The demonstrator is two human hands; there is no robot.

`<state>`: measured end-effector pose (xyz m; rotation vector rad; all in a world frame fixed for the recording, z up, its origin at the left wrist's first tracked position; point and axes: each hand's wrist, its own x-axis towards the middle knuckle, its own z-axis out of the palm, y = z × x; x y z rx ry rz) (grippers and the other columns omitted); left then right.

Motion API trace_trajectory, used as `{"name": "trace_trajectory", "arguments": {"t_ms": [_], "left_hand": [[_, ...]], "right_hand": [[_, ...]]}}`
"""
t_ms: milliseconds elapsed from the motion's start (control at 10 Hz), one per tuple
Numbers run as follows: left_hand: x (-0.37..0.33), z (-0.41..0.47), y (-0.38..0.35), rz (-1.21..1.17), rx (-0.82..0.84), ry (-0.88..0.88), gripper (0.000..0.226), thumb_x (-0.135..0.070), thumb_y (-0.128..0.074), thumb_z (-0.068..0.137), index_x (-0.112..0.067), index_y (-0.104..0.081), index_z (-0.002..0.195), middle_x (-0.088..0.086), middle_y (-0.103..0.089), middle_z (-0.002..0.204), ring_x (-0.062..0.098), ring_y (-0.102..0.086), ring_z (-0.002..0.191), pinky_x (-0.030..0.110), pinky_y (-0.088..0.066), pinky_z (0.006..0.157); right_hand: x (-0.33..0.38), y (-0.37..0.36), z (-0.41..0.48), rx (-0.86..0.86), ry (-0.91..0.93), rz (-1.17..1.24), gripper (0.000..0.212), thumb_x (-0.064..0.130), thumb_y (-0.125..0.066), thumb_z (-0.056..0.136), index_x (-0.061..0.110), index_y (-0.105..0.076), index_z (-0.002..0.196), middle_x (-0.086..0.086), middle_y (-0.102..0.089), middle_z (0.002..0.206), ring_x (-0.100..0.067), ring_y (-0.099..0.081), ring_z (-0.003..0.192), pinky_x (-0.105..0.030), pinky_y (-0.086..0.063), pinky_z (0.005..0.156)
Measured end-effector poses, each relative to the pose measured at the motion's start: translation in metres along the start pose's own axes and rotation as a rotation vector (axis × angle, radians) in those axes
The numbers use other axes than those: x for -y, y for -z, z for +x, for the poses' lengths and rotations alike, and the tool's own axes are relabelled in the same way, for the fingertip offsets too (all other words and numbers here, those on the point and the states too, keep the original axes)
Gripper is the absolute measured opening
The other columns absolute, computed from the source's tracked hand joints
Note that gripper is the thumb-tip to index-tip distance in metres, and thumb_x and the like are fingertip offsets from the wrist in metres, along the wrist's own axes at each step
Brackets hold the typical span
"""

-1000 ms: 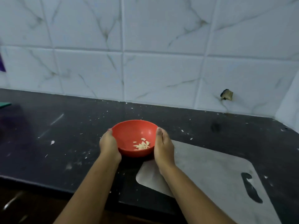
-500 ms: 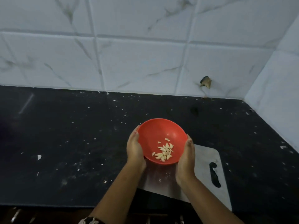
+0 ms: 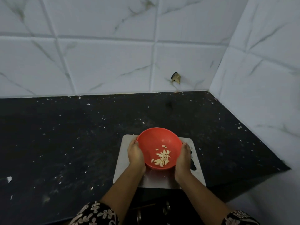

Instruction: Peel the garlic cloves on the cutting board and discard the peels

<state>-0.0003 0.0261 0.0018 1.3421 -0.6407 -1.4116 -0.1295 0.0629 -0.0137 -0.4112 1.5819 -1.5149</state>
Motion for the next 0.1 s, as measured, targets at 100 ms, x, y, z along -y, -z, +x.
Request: {"name": "trace_trajectory", "arguments": {"t_ms": [100], "left_hand": [[-0.0056,0.0033,-0.0005,-0.045,-0.072,-0.016,0.037,-0.005,-0.034,0.1,0.016,-0.044,0.129,0.034,-0.057,0.11,0.041,-0.059,0.1,0.041,-0.056,0.08]], "right_hand": [[0.0178,0.0008,0.0031,-0.004,0.013,-0.088,0.05,0.051,-0.023,0.103,0.022,-0.047,0.136,-0.005,-0.059,0.127,-0.019,-0.059,0.104,-0.036,-0.05,0.08]]}}
